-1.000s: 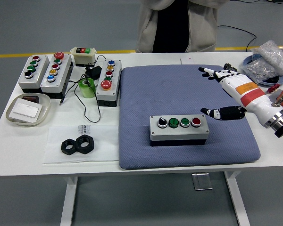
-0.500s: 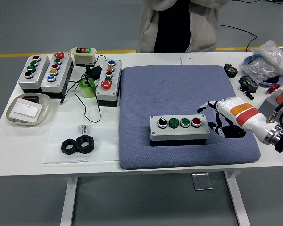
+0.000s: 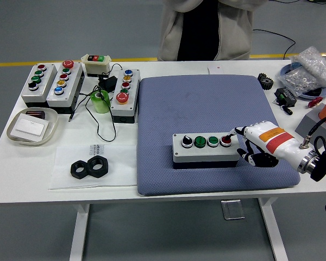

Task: Pick up the button,place it on the desk,press the button,press the button

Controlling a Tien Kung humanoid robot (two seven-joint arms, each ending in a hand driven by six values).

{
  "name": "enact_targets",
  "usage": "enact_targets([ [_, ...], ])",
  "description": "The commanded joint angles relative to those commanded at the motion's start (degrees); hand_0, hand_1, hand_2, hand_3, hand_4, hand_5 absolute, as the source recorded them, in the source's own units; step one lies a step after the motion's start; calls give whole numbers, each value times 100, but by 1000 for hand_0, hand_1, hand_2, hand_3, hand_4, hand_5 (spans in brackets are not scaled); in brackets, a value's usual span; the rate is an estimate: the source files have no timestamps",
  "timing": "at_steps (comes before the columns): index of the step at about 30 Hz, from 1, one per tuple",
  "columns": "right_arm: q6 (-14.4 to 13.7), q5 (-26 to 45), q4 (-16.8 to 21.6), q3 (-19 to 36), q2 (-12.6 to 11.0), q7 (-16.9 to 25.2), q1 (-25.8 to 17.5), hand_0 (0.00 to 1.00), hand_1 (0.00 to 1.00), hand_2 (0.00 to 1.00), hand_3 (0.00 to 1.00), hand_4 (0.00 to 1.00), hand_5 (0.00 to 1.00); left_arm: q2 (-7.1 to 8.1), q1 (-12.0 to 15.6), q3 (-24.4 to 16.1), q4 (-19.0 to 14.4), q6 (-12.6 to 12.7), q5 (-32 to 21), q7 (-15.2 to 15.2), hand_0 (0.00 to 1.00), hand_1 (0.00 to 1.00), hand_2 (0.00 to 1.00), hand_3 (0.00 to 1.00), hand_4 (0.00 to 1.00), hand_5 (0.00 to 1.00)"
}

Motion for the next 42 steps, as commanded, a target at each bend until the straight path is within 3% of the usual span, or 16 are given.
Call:
enact_targets([
  [17,124,-69,-167,-199,48,-107,67,275,70,190,691,511,2,-1,-4,11,-4,1,-17,-4,735,827,851,823,621,998],
  [28,-293,-8,327,99,35,-49,61,275,70,190,702,507,2,0,9,-27,-5,1,39,13,735,826,851,823,621,998],
  [42,-231,-111,99,-303,304,-157,252,266,64,183,701,506,2,-2,21,-47,-9,8,87,26,735,826,851,824,621,998],
])
